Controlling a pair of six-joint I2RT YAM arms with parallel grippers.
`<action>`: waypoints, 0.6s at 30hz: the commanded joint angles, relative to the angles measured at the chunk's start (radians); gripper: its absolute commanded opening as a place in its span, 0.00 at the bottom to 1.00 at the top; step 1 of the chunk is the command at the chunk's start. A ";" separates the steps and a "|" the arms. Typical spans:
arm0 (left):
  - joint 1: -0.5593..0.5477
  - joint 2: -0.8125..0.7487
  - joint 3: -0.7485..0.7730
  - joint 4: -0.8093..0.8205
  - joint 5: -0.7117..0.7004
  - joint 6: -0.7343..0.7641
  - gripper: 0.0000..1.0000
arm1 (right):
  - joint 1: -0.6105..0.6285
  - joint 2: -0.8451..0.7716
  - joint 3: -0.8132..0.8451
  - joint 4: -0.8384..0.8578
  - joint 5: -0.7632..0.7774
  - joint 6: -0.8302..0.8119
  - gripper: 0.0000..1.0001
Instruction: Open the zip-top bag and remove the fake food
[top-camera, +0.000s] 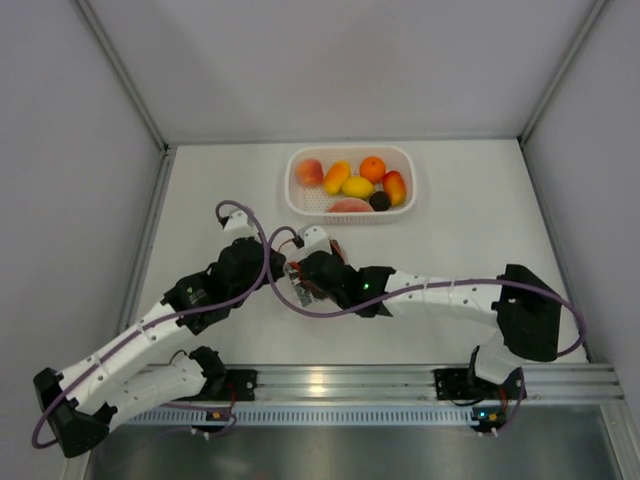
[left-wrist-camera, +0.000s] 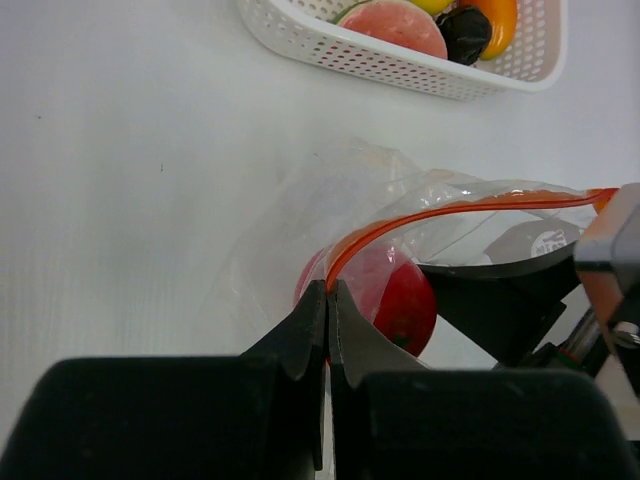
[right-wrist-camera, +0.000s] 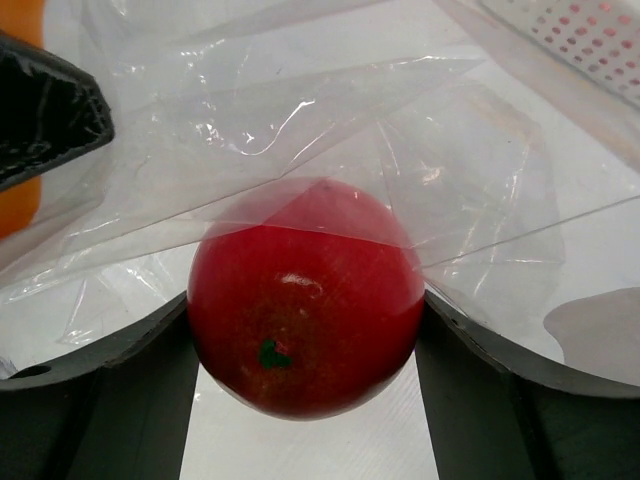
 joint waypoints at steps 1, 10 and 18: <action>0.002 -0.052 0.014 0.023 0.007 0.024 0.00 | 0.018 0.048 0.078 -0.042 0.052 -0.096 0.53; 0.002 -0.088 0.011 0.020 -0.016 0.036 0.00 | 0.018 0.121 0.124 -0.108 0.132 -0.168 0.54; 0.002 -0.122 -0.013 0.020 -0.008 0.044 0.00 | -0.028 0.094 0.134 -0.155 0.236 -0.076 0.53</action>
